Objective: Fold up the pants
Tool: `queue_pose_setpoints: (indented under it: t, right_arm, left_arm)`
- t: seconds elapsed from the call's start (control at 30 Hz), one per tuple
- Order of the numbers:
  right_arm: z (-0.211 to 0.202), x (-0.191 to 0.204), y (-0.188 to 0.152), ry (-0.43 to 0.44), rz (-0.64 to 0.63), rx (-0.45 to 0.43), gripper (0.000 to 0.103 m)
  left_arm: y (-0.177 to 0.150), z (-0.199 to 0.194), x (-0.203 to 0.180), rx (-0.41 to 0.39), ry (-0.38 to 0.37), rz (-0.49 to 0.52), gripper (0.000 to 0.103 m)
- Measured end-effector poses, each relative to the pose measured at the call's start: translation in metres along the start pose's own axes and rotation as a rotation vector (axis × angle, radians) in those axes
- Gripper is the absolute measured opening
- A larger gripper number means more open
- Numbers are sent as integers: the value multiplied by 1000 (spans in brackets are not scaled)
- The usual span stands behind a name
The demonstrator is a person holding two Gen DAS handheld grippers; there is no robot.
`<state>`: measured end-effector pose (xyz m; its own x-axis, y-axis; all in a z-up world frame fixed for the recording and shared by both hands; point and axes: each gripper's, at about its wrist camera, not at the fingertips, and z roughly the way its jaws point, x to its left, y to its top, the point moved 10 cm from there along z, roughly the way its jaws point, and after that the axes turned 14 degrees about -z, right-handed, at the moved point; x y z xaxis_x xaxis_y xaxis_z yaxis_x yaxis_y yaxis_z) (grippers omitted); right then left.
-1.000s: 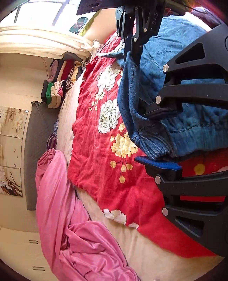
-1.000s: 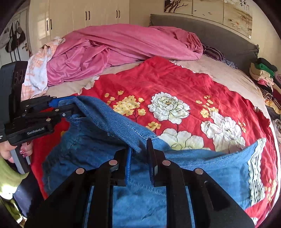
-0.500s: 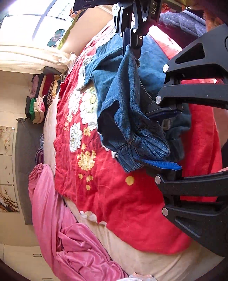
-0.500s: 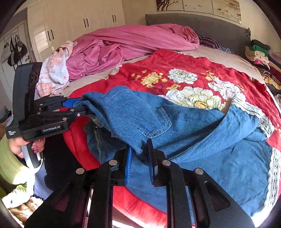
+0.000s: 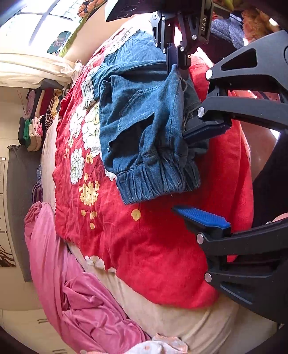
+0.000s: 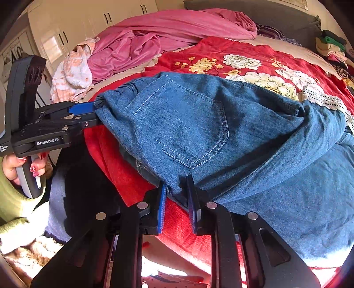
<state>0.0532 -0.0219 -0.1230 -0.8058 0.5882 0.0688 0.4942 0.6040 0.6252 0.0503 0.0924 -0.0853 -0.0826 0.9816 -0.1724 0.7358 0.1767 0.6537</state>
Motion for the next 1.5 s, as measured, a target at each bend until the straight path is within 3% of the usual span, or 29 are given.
queue_pose_setpoints:
  t: [0.13, 0.33, 0.4, 0.5, 0.6, 0.67, 0.87, 1.07, 1.3, 1.5]
  right_arm:
    - [3, 3, -1, 13, 8, 1, 19]
    - [2, -1, -7, 39, 61, 1, 24]
    - [-6, 3, -4, 58, 60, -13, 33]
    - [-33, 11, 10, 85, 27, -82, 46]
    - [-55, 3, 18, 39, 22, -139, 52]
    - [-51, -9, 17, 1, 43, -127, 52]
    - [-2, -45, -25, -20, 208, 36, 53]
    - [-27, -51, -19, 39, 258, -71, 53]
    - [-94, -114, -22, -139, 344, -202, 58]
    - [-122, -162, -25, -272, 361, -222, 64]
  left_arm:
    - [-13, -1, 13, 54, 21, -51, 55]
    - [-7, -25, 28, 24, 54, -75, 54]
    - [0, -34, 27, 7, 44, -93, 54]
    - [14, -40, 5, -5, -33, -93, 54]
    - [17, -30, -29, 13, -92, -56, 54]
    - [11, -14, -47, 47, -121, -42, 54]
    - [-18, 36, -62, 138, -30, 27, 54]
    - [-21, 41, -67, 144, -27, 24, 54]
    - [16, -16, -87, 42, -114, 6, 54]
    - [19, 3, -140, 111, -225, 24, 54]
